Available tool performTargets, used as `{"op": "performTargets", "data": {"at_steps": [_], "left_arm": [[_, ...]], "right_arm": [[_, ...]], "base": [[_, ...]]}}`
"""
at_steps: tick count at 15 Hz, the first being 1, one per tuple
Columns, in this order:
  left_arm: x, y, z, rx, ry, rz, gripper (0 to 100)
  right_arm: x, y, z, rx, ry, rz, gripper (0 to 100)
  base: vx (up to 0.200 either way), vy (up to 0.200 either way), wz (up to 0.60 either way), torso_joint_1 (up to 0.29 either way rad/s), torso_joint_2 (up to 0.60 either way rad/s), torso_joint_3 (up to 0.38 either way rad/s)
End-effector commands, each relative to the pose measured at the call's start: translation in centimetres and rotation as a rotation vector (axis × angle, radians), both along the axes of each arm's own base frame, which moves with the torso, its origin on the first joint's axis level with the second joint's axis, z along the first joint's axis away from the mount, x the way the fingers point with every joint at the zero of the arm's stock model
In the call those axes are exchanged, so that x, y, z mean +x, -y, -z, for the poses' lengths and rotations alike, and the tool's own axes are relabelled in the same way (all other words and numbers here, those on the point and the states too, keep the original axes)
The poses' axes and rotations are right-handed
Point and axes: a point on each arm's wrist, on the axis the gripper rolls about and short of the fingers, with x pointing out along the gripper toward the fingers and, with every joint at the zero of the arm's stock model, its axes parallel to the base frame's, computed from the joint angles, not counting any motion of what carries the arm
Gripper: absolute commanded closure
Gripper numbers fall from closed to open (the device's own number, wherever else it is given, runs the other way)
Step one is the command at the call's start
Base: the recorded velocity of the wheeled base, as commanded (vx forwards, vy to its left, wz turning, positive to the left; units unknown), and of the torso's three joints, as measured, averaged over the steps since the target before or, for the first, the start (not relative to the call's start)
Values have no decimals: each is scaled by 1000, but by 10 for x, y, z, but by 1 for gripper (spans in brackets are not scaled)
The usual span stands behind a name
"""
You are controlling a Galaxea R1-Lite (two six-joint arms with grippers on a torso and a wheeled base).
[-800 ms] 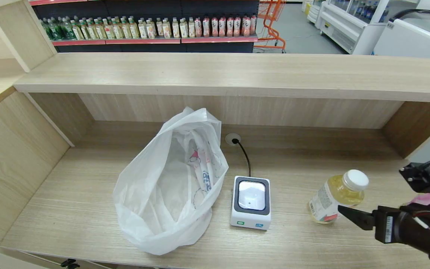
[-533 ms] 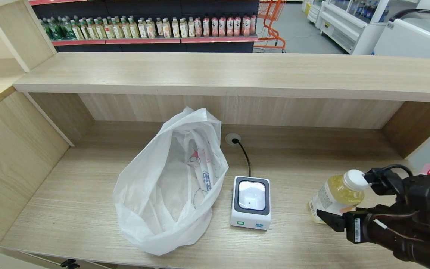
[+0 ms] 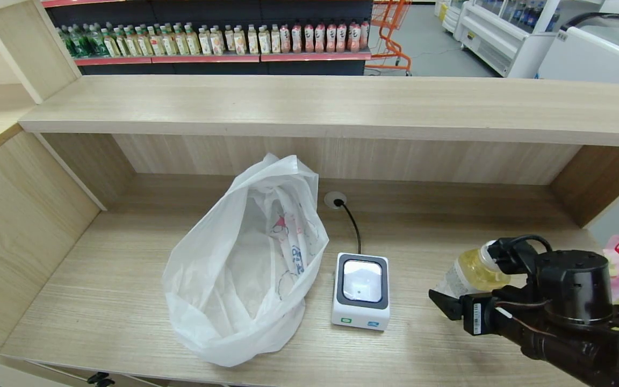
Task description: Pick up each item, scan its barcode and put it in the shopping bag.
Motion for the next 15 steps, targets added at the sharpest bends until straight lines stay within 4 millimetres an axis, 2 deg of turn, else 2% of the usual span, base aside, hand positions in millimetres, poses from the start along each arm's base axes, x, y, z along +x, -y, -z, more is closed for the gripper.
{"op": "performTargets", "data": {"at_steps": [1, 15], "left_arm": [[0, 0, 0, 0, 0, 0, 0], [0, 0, 0, 0, 0, -2, 0]], "right_arm": [[4, -2, 6, -5, -9, -1, 0], [24, -11, 4, -89, 213, -71, 0]], "base": [[0, 0, 0, 0, 0, 0], [0, 0, 0, 0, 0, 0]]}}
